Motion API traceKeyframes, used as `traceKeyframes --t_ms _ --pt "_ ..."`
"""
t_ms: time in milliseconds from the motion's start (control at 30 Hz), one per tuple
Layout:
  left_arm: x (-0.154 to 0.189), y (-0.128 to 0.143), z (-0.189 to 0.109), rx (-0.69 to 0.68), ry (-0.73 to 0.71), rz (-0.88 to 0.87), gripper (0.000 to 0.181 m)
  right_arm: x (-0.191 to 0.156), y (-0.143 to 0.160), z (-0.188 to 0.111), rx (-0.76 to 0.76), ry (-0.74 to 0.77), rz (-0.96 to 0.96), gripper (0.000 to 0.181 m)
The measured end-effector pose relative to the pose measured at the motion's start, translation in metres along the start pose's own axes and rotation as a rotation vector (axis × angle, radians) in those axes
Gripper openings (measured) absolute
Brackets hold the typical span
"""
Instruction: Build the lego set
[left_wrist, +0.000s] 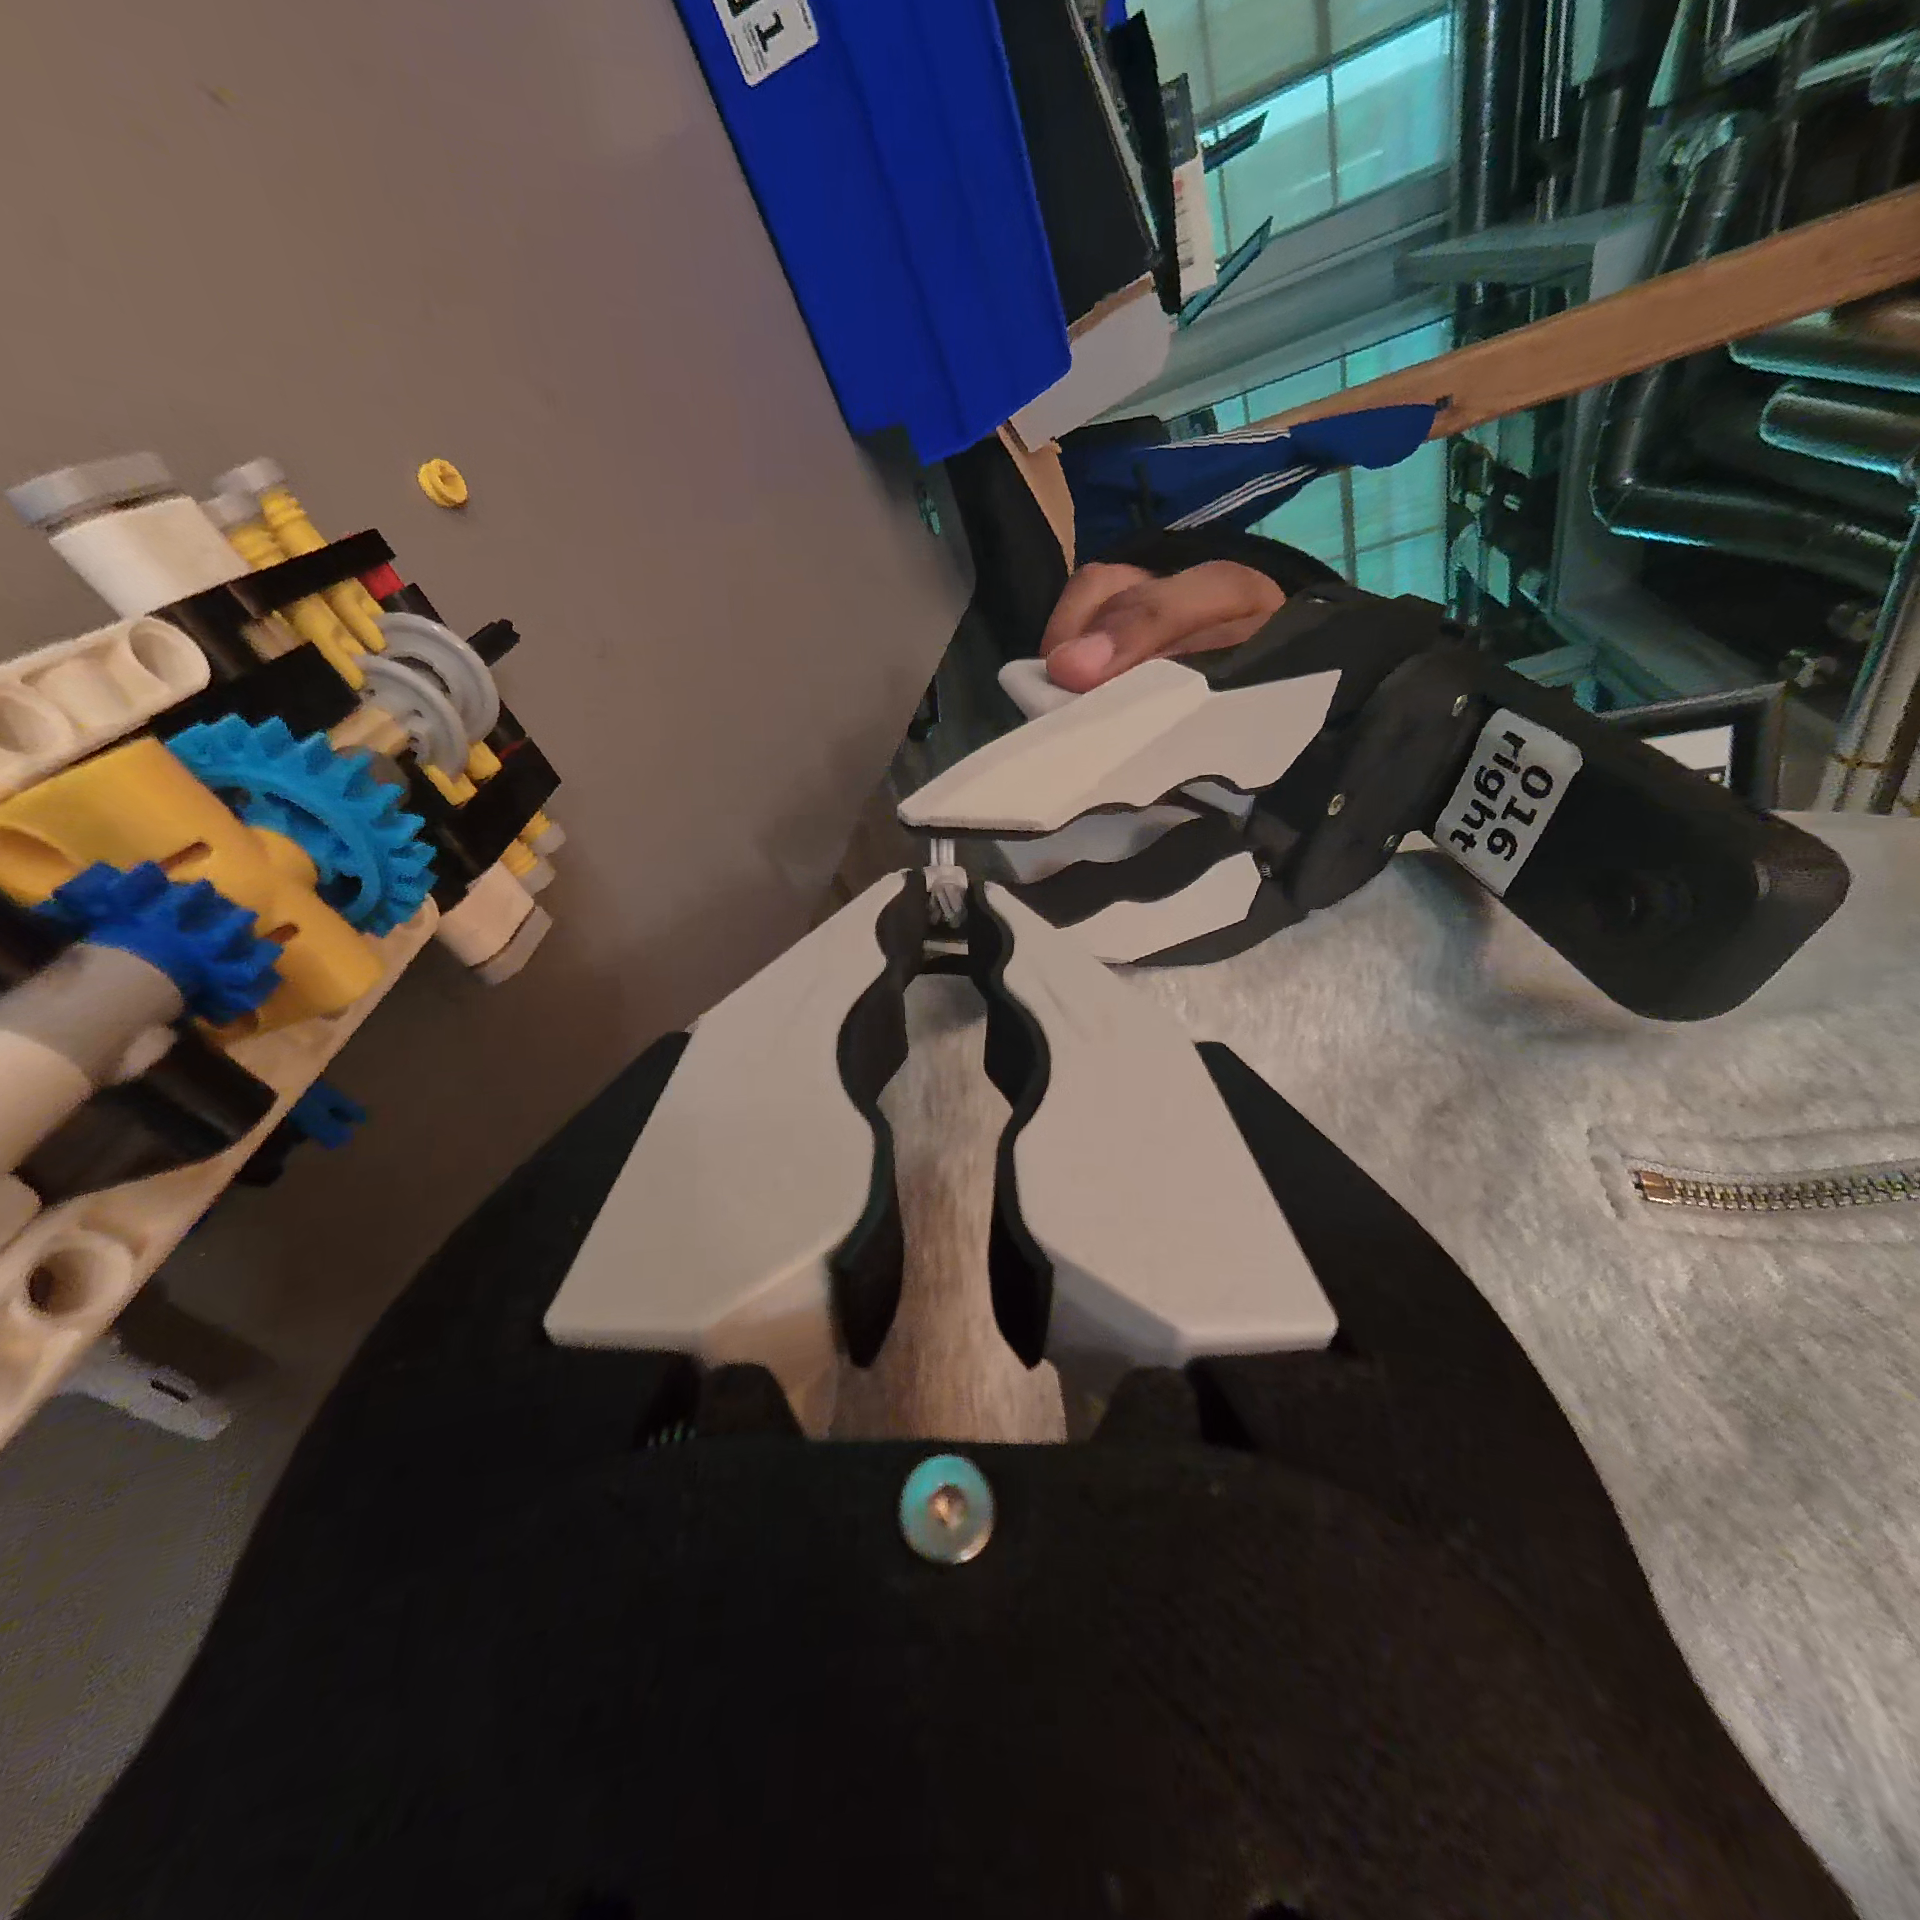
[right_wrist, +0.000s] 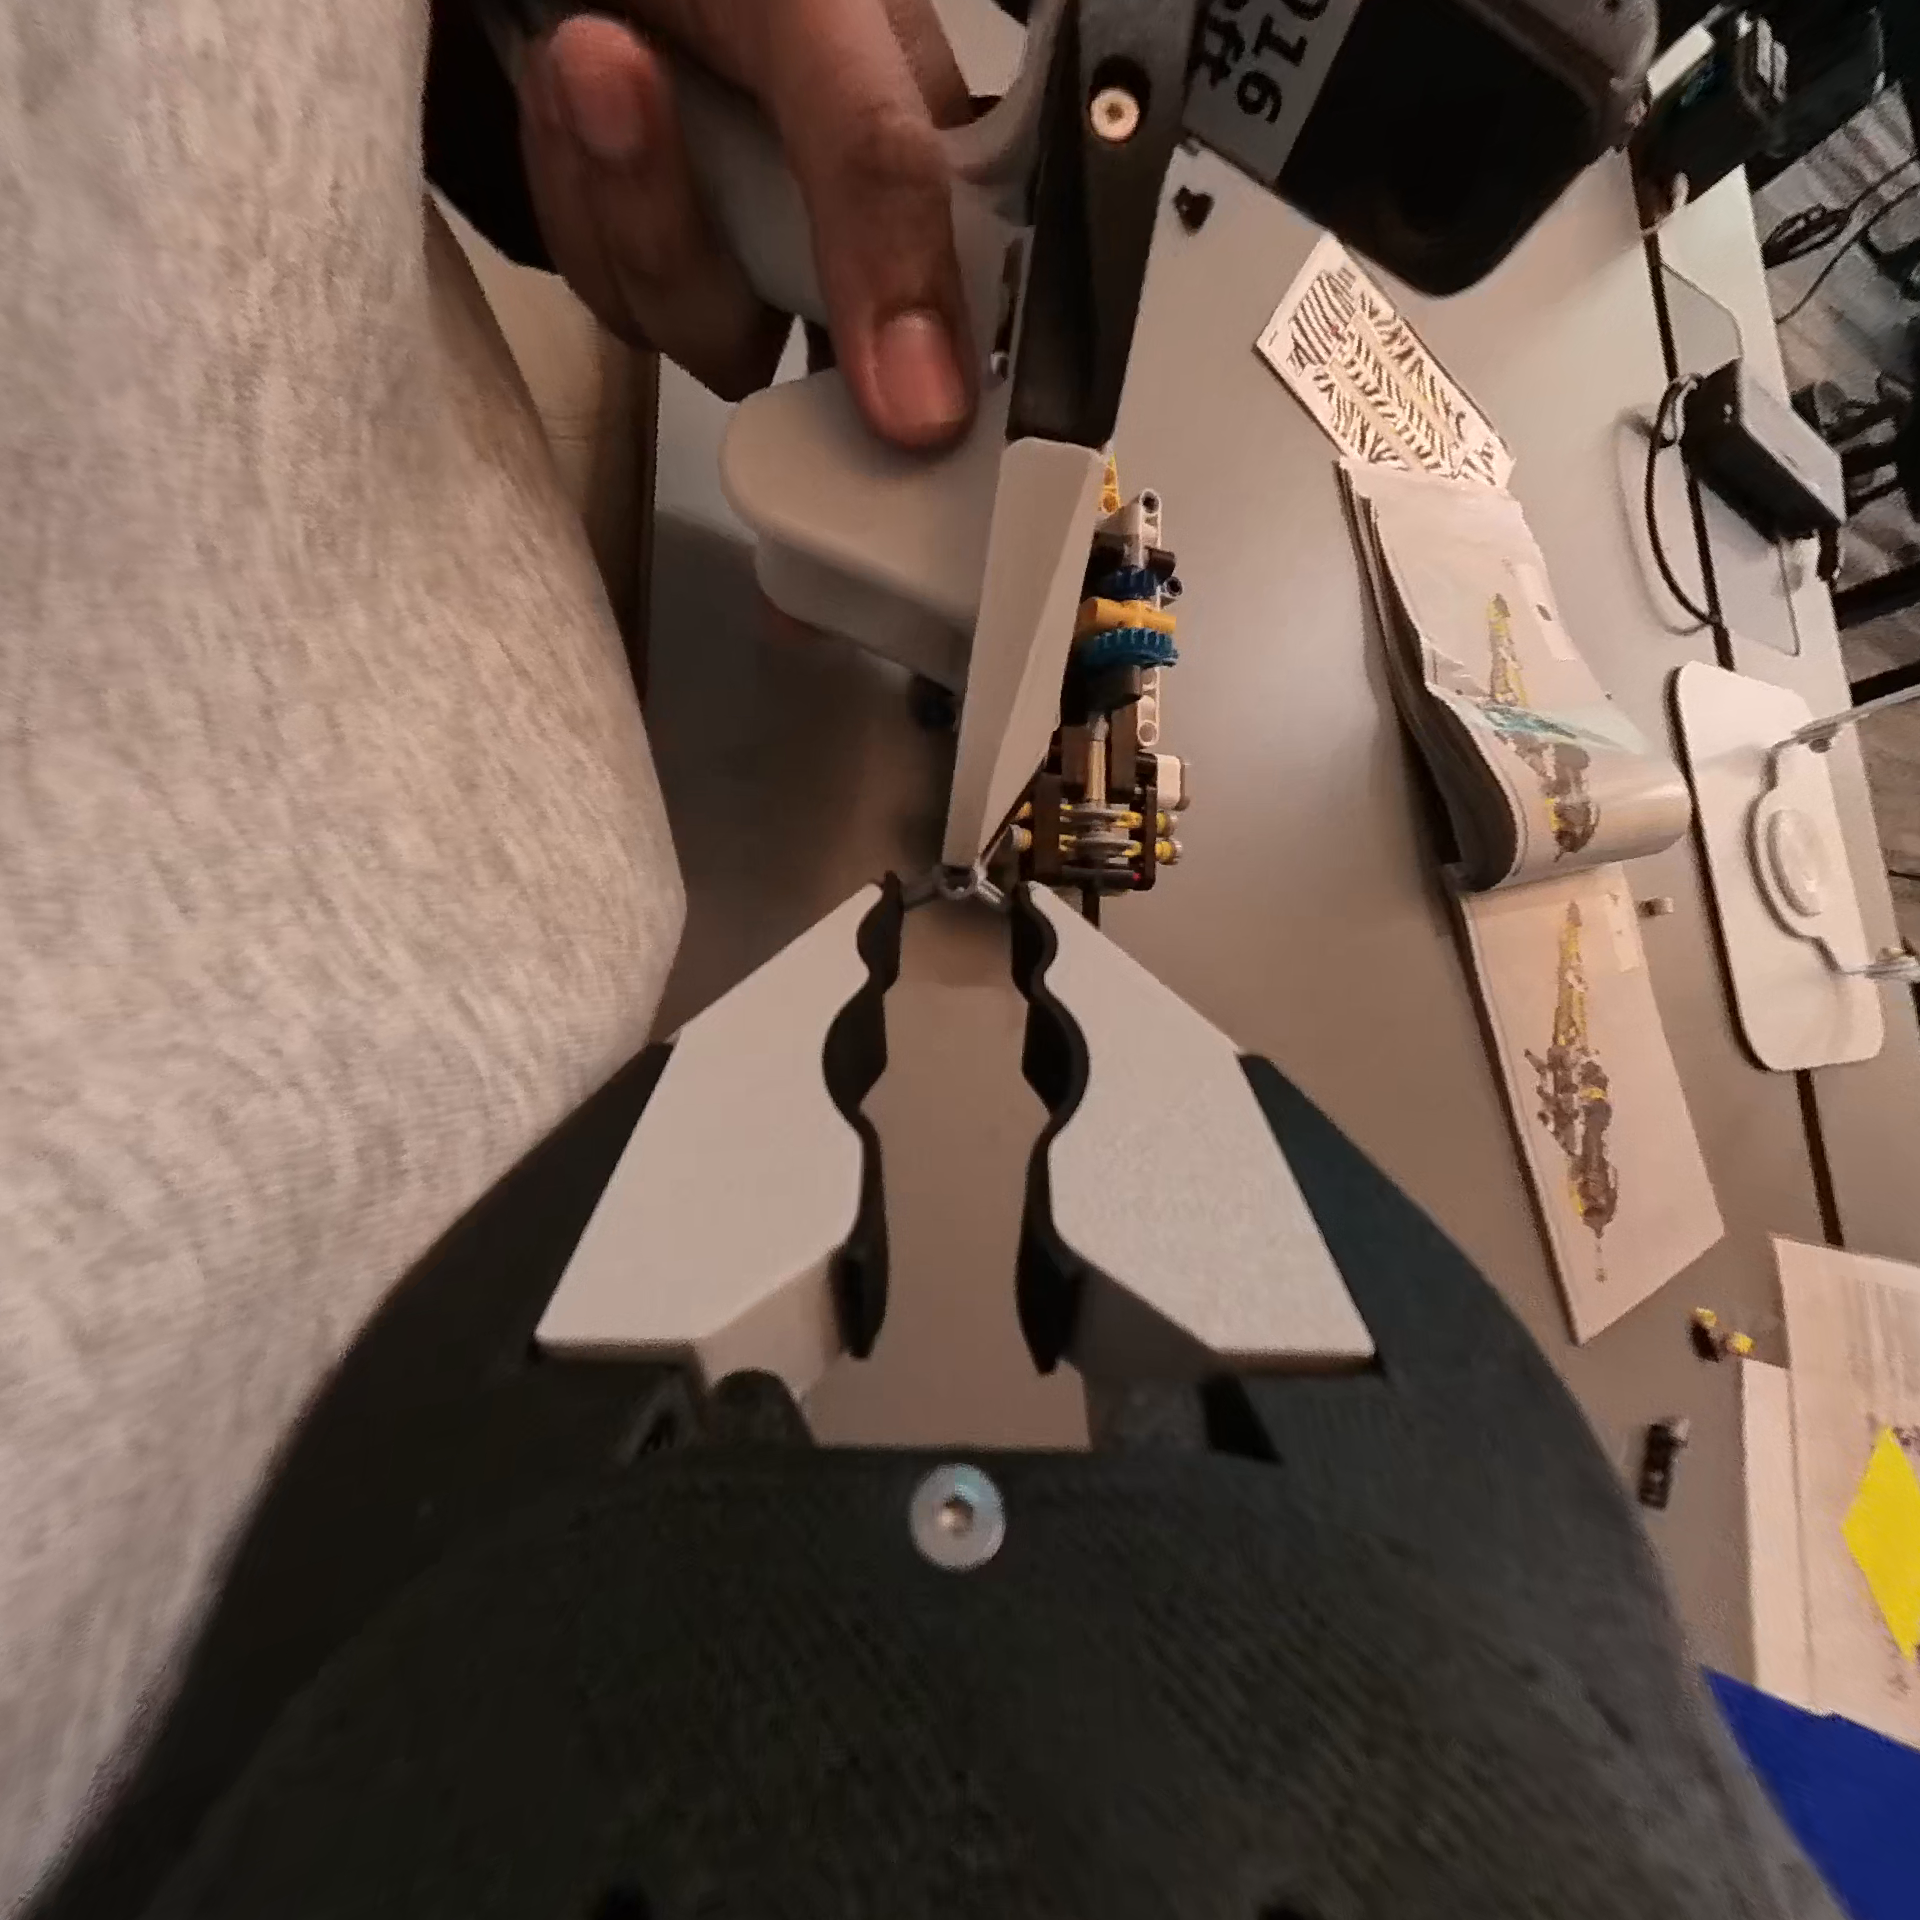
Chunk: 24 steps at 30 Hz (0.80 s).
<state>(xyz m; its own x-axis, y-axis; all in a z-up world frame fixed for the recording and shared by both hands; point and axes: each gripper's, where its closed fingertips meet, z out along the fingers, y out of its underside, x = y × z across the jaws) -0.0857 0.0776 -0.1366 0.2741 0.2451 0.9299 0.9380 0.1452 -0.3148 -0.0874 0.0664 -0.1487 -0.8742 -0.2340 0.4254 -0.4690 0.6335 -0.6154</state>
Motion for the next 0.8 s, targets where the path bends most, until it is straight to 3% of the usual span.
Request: traceKeyframes --t_ms 233,333,400,567,700,800 --pt "0.016 -0.009 -0.009 0.015 0.024 0.082 0.045 0.01 -0.002 -0.002 0.096 0.041 0.305 0.02" --pt "0.025 -0.03 -0.022 0.098 -0.04 0.267 0.053 0.016 0.002 -0.004 0.172 0.041 0.505 0.02" --pt "0.016 -0.042 -0.03 0.108 -0.18 0.434 0.058 0.019 0.005 -0.006 0.241 0.025 0.646 0.019" --pt "-0.031 -0.053 -0.036 -0.125 -0.519 0.736 0.074 0.023 0.015 -0.011 0.341 0.011 0.788 0.019" --pt "-0.061 -0.045 -0.033 -0.375 -0.647 0.848 0.105 0.021 0.024 -0.012 0.281 0.029 0.733 0.019" --pt "-0.077 -0.04 -0.033 -0.5 -0.71 0.927 0.11 0.02 0.033 -0.008 0.192 0.045 0.686 0.02"
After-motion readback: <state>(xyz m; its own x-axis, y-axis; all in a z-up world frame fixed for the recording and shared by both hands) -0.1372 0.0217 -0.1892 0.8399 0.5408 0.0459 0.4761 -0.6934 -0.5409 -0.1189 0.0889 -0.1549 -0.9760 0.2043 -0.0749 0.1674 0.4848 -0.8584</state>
